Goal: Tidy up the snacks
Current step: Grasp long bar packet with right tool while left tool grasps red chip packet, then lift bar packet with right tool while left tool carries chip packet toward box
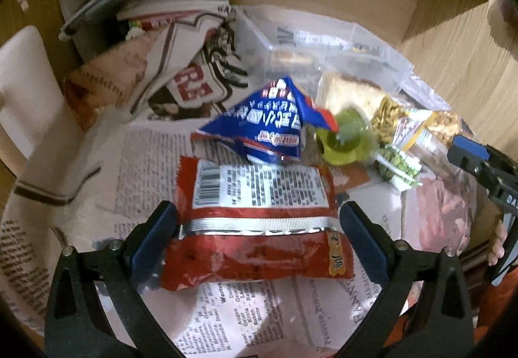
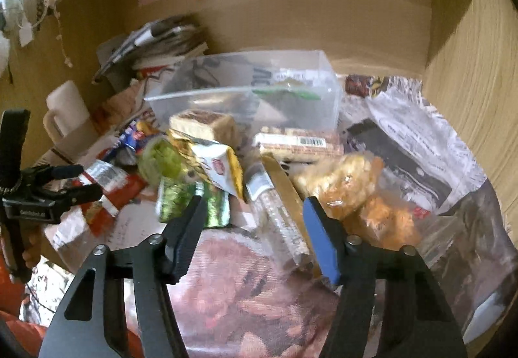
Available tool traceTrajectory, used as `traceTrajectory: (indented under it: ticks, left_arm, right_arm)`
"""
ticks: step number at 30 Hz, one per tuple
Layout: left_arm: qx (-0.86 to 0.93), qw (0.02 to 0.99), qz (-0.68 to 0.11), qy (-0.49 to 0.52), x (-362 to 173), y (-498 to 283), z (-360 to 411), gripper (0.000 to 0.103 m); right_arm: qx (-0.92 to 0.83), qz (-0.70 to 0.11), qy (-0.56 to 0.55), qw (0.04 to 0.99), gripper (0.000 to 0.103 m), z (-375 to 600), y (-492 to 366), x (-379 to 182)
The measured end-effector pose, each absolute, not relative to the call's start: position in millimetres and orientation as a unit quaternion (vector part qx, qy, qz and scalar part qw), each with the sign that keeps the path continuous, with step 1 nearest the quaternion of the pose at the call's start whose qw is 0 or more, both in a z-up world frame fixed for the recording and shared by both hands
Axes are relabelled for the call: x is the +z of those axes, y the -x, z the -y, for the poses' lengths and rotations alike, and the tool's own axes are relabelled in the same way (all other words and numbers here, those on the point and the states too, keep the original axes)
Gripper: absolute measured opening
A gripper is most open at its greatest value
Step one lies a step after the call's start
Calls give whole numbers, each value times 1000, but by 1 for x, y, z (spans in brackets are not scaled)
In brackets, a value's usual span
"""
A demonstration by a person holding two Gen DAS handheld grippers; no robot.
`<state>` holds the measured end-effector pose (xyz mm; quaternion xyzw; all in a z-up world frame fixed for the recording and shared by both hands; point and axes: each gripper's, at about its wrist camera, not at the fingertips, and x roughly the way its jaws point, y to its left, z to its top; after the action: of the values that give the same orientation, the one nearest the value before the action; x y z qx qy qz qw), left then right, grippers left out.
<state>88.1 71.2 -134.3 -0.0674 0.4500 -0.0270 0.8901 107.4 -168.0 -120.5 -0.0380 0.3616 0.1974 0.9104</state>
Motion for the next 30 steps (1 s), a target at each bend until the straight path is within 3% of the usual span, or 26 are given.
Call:
traceTrajectory:
  ticks: [14, 16, 18, 25, 27, 30]
  left_arm:
    - [-26, 895, -440, 60, -143, -96, -66, 103]
    - [-25, 895, -442, 55, -144, -96, -63, 103]
    - [-25, 895, -443, 49, -145, -98, -61, 103]
    - [-28, 901, -430, 53, -147, -96, -62, 103]
    - [-23, 904, -425, 52, -147, -95, -61, 100]
    - [-18, 907, -418, 52, -144, -90, -61, 88]
  right_arm:
    - [193, -401, 48, 894, 59, 164, -134, -148]
    - [194, -402, 49, 893, 55, 163, -136, -150]
    - [191, -404, 51, 893, 40, 162, -137, -152]
    - [204, -401, 35, 892, 36, 166, -128, -152]
    - [202, -395, 37, 895, 34, 167, -124, -150]
    - [204, -390, 28, 897, 34, 172, -121, -145]
